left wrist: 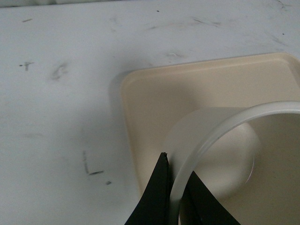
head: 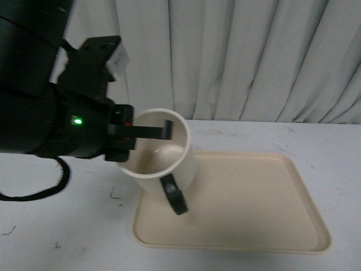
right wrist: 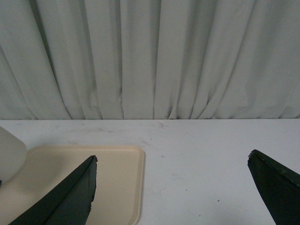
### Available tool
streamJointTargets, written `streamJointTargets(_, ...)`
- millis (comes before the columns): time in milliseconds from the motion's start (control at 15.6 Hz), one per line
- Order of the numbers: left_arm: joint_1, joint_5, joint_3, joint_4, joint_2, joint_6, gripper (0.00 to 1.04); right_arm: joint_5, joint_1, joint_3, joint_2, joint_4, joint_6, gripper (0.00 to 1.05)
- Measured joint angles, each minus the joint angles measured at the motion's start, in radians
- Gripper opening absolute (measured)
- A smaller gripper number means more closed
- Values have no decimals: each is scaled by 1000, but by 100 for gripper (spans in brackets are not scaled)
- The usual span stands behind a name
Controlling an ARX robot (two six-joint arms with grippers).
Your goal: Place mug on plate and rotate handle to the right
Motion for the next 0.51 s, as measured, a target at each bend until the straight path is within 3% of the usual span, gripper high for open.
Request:
streamJointTargets(128,-50,-29,26,17,79,-59,3,0,0,0,0,0,0,98)
streamJointTargets(512,-60,-80,100,-2,224,-172,3,0,0,0,0,0,0,98)
